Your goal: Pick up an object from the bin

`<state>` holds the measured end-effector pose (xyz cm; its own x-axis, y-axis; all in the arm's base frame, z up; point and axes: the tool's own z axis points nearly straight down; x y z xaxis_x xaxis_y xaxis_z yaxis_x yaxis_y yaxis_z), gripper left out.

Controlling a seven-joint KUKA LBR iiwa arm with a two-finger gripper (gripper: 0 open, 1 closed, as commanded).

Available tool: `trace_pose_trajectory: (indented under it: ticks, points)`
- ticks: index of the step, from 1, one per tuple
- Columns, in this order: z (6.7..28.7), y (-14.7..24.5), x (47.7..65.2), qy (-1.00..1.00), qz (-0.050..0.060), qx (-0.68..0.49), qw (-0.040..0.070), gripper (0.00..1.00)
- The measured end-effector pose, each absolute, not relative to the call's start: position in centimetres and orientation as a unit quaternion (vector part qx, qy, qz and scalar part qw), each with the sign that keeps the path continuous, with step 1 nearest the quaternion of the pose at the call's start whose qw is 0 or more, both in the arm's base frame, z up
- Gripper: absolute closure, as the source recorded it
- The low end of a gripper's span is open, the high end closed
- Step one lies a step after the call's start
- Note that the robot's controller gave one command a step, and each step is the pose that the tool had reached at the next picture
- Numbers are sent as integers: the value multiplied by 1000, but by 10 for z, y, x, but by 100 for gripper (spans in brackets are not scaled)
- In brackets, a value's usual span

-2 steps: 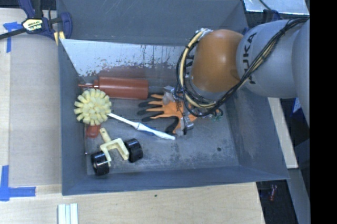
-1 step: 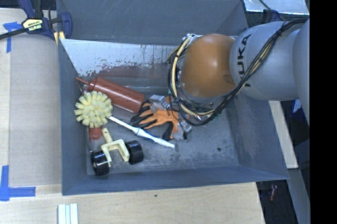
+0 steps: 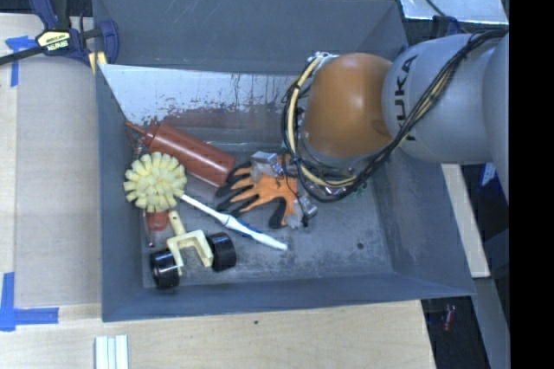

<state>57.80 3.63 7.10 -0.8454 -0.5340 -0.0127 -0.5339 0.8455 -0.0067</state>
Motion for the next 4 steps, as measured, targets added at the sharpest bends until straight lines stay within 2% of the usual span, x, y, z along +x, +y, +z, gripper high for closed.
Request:
trace_pose_trajectory:
  ticks: [1,2,4]
  points:
    - [73,47,578,932,-2,-361,12,100]
    - [73,47,578,933,-2,-360,12,100]
    - [89,47,578,933,-2,-359,14,100]
